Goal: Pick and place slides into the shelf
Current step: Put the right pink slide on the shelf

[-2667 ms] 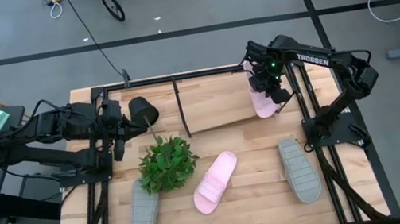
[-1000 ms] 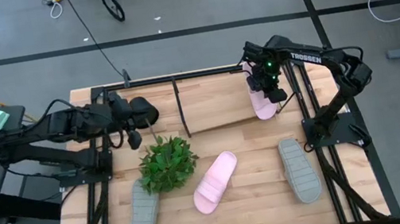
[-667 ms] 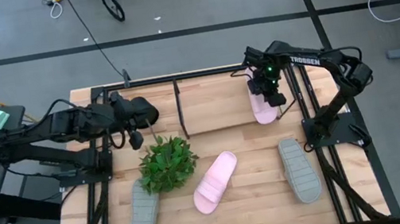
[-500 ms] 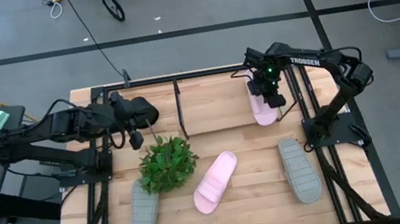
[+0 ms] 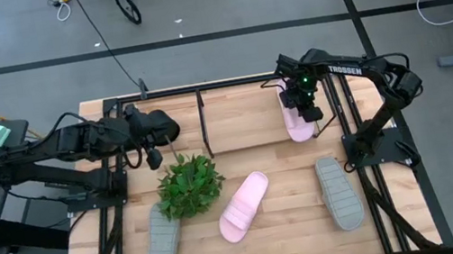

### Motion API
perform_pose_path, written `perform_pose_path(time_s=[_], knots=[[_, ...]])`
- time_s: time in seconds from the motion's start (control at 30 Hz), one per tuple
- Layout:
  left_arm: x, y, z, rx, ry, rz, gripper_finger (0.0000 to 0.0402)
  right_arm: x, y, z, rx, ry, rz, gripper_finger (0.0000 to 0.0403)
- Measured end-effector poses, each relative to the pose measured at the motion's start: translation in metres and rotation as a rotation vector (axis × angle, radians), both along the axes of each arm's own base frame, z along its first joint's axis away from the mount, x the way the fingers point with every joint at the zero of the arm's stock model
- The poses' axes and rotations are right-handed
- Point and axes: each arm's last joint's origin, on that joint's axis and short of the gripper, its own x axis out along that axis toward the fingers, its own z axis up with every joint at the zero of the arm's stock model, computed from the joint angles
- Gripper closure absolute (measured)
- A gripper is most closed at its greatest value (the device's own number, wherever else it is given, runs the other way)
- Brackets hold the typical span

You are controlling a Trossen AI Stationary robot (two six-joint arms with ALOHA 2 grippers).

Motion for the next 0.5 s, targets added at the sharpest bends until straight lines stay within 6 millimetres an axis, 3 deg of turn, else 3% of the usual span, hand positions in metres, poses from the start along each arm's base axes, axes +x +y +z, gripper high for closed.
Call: perform_pose_path(time_s=[0.27, 0.5], knots=[[0.0, 0.0, 0.0, 0.0, 0.0, 0.0, 0.0378, -0.0002, -0.0009, -0.0001, -0.019, 0.014, -0.006, 0.0286], [0.0, 0.0, -0.0001, -0.001, 0.0, 0.001, 0.0388, -0.0004, -0.0009, 0.0065, -0.043, 0.009, -0.008, 0.0244]])
